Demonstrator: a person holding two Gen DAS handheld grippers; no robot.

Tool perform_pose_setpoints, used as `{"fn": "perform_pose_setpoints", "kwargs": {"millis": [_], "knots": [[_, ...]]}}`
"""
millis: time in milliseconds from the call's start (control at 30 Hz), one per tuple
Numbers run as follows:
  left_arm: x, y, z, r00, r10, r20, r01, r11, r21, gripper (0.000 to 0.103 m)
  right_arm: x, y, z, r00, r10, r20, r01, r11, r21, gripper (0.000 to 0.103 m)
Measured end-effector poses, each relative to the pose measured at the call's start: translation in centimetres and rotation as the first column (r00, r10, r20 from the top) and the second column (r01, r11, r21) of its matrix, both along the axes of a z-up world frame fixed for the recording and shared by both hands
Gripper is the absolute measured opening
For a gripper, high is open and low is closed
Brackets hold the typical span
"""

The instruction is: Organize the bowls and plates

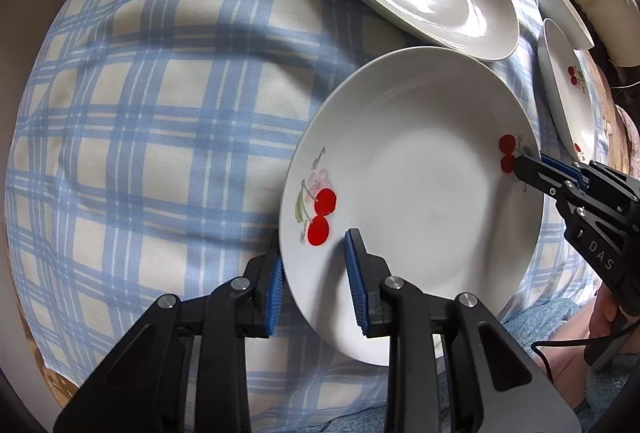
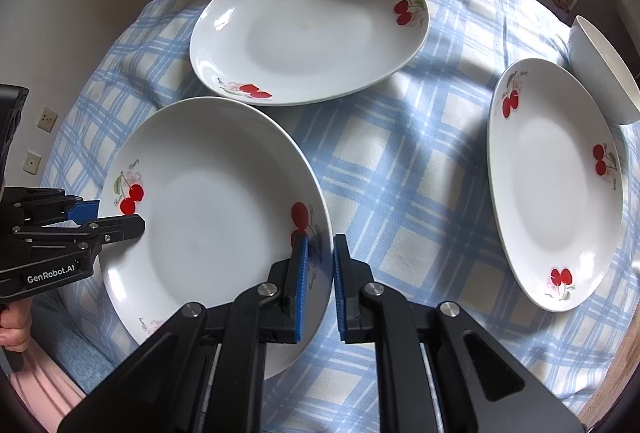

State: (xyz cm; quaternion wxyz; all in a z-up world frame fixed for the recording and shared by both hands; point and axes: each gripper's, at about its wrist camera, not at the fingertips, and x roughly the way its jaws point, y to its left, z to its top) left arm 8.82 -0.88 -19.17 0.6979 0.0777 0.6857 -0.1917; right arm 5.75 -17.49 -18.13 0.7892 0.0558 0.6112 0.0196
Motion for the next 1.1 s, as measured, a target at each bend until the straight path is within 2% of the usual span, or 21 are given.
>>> {"fn": "perform_pose_setpoints", "kwargs": {"millis": [100, 167, 233, 300, 433, 533, 600, 633, 667, 933, 1100], "knots": [[0.7, -0.1, 1.1, 0.997, -0.023, 0.073, 0.02, 0.999, 0.05, 0.028, 0.2, -0.1, 1.0, 0.999, -0.015, 0.038, 0.016, 1.0, -0.009, 0.013], [1.2, 0.1, 1.7, 0.996, -0.009, 0.094, 0.006, 0.999, 0.038, 0.028, 0.2, -0.7, 1.9, 0.997, -0.026, 0.069, 0.026, 1.0, -0.008, 0.014], [1.8, 0.5, 2.4, 0.994, 0.009, 0.105, -0.011, 1.0, 0.016, 0.029, 0.5, -1.2, 2.6, 0.995, -0.041, 0.089, 0.042, 0.999, -0.005, 0.017], [2.6, 0.7, 3.1, 0.989, 0.009, 0.151, -0.014, 0.999, 0.033, 0.031, 1.0, -1.7, 3.4, 0.993, -0.043, 0.114, 0.045, 0.999, -0.014, 0.024], [4.7, 0.7, 4.8, 0.971, 0.02, 0.237, -0.028, 0.999, 0.027, 0.051, 3.0, -2.8, 4.9, 0.983, -0.069, 0.17, 0.074, 0.997, -0.028, 0.052], [6.4, 1.0, 5.9, 0.958, 0.041, 0.285, -0.041, 0.999, -0.008, 0.057, 4.8, -3.7, 6.0, 0.974, -0.083, 0.211, 0.092, 0.995, -0.031, 0.057], [7.5, 0.8, 5.9, 0.953, 0.048, 0.298, -0.043, 0.999, -0.024, 0.067, 6.0, -4.4, 6.4, 0.968, -0.092, 0.233, 0.101, 0.994, -0.028, 0.064], [8.1, 0.5, 5.9, 0.951, 0.047, 0.305, -0.042, 0.999, -0.022, 0.077, 6.6, -4.7, 6.6, 0.965, -0.095, 0.243, 0.104, 0.994, -0.026, 0.067], [8.1, -0.1, 6.1, 0.948, 0.05, 0.314, -0.046, 0.999, -0.02, 0.081, 7.1, -5.1, 6.7, 0.963, -0.097, 0.251, 0.108, 0.994, -0.028, 0.068], [12.3, -2.4, 4.4, 0.941, 0.086, 0.326, -0.085, 0.996, -0.018, 0.082, 11.0, -7.2, 5.4, 0.959, -0.138, 0.247, 0.147, 0.989, -0.015, 0.071], [14.1, -3.0, 2.6, 0.952, 0.125, 0.278, -0.114, 0.992, -0.054, 0.082, 12.3, -8.0, 3.9, 0.963, -0.154, 0.222, 0.155, 0.988, 0.012, 0.071]]}}
